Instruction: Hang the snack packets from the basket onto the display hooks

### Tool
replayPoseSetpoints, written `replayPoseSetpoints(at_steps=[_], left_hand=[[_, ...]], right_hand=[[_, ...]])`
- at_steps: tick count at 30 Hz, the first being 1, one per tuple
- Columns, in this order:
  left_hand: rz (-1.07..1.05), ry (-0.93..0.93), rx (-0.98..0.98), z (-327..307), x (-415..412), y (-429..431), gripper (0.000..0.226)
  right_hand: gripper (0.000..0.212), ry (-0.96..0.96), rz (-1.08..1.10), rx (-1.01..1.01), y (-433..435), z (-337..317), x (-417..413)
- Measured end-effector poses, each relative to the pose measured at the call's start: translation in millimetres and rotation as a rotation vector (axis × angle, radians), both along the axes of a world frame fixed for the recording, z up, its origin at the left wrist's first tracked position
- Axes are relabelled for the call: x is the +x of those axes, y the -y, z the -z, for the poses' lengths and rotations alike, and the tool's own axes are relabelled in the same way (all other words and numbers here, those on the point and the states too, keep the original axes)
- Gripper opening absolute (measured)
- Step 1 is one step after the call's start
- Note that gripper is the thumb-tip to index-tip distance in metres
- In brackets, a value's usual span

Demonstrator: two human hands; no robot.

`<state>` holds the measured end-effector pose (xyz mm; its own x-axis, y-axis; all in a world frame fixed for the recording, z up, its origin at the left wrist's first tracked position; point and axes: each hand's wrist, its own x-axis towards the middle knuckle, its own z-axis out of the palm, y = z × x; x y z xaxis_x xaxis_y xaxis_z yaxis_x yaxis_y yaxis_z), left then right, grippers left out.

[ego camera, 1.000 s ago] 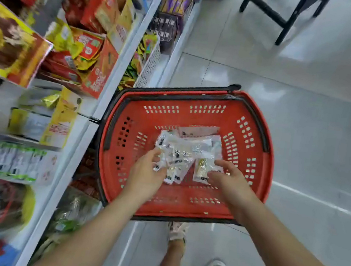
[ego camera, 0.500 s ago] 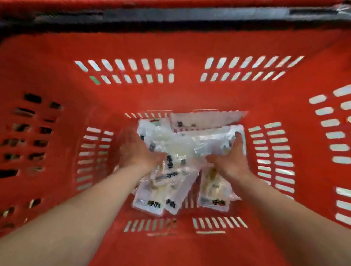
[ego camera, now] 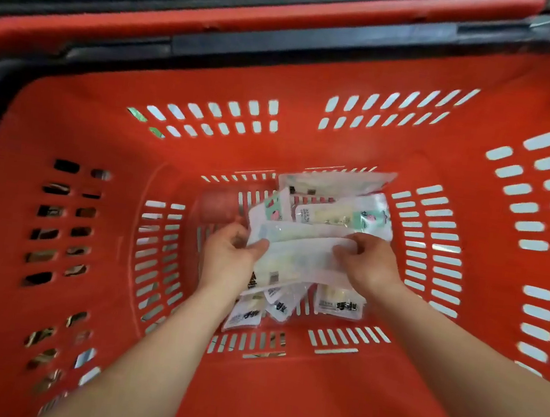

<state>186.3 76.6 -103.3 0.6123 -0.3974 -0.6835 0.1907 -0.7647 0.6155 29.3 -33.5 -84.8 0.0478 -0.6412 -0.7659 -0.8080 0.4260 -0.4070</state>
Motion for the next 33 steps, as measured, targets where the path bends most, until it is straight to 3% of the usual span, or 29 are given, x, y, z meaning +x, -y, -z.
replayPoseSetpoints(at_steps=[5,9,11,14,16,19,23,26,28,30,33], left_hand=[[-0.092,-0.149,-0.1,-47,-12,-7,0.032],[-0.277,-0.175,-0.161,-77,-5,-14,0.021],[-0.268,-0.074,-0.176,-90,1,-19,0.022],[-0.195,0.14,-0.184,-118,7,-22,0.026],[-0.141,0.264,-0.187,-149,9,-22,0.022],[-0.121,0.367,-0.211,-204,12,-20,0.026],[-0.091,0.334,-0.25,-274,15,-17,0.019],[0.001,0.311,-0.292,-324,14,-17,0.023],[0.056,0.274,-0.307,-355,16,-16,0.027],[0.064,0.196,-0.321,-381,17,-13,0.024],[0.022,0.112,-0.34,-420,17,-7,0.018]], right_hand=[[0.029,0.035,0.185,0.052,4,-23,-4],[0.031,-0.097,0.122,-0.136,6,-46,-16],[0.033,-0.155,-0.009,-0.223,5,-69,-21],[0.047,-0.258,-0.373,-0.384,3,-112,-23],[0.038,-0.262,-0.529,-0.457,3,-141,-21],[0.023,-0.116,-0.473,-0.415,3,-182,-15],[0.03,0.085,-0.293,-0.172,-4,-243,5],[0.033,0.069,-0.432,-0.349,-13,-292,15],[0.052,0.087,-0.573,-0.467,-18,-326,18],[0.069,0.089,-0.666,-0.521,-19,-358,23],[0.076,0.181,-0.751,-0.546,-18,-395,32]])
